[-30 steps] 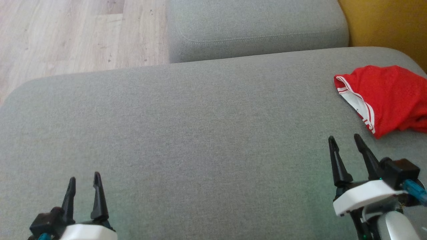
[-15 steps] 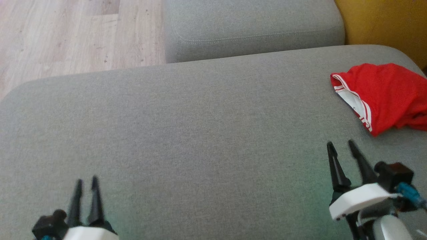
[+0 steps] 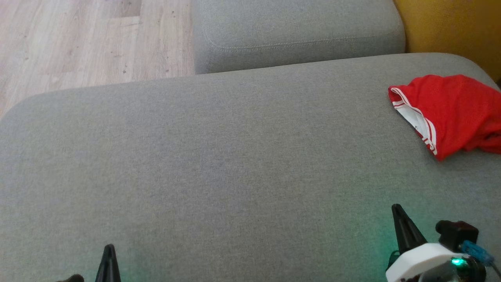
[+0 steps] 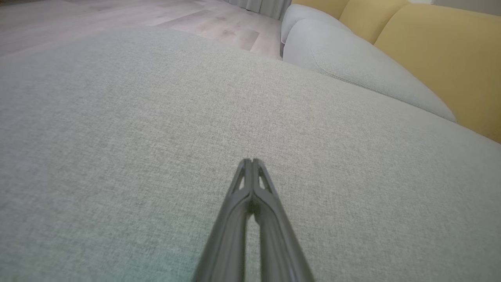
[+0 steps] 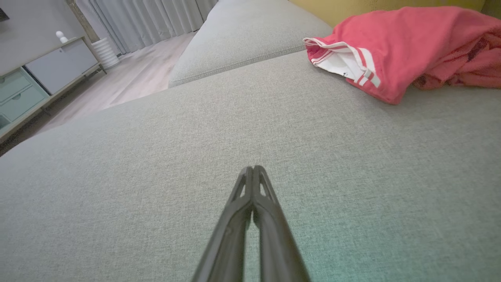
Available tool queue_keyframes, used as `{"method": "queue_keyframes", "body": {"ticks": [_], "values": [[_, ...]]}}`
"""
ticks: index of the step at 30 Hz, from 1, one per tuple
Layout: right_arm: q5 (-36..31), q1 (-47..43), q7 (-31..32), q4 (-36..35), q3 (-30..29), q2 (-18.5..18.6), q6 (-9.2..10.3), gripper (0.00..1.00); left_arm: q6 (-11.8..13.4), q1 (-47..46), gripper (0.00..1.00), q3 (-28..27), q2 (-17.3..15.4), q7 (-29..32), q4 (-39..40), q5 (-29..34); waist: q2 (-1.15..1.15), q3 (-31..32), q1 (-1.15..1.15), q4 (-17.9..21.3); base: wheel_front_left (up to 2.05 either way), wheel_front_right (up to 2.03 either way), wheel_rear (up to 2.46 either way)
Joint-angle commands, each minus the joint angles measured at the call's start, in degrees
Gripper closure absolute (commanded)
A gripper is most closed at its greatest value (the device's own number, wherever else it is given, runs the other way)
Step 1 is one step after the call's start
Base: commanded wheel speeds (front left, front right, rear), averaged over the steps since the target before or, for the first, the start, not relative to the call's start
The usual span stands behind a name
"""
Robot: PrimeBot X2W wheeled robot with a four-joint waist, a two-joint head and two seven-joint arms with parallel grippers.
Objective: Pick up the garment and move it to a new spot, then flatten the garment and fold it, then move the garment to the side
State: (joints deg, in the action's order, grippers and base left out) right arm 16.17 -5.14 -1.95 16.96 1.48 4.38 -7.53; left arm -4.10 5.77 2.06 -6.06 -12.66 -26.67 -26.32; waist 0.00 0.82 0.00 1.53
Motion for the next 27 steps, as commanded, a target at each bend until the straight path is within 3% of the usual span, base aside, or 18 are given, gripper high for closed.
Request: {"method": "queue_keyframes", "body": {"ticks": [1, 27], "values": [[1.19, 2.50, 0.13, -1.91, -0.44, -0.01, 0.00, 1.00, -0.21, -2.39, 1.00, -0.61, -0.30, 0.10, 1.92, -0.97, 0.00, -0.01, 0.00, -0.02, 0.00, 0.00, 0.00], [18.60, 4.54, 2.05, -2.16, -2.19, -0.35, 0.01, 1.00, -0.95, -4.58, 1.00, -2.43, 0.51, 4.50, 4.44, -16.07, 0.00, -0.24, 0.00, -0.37, 0.00, 0.00, 0.00]]}}
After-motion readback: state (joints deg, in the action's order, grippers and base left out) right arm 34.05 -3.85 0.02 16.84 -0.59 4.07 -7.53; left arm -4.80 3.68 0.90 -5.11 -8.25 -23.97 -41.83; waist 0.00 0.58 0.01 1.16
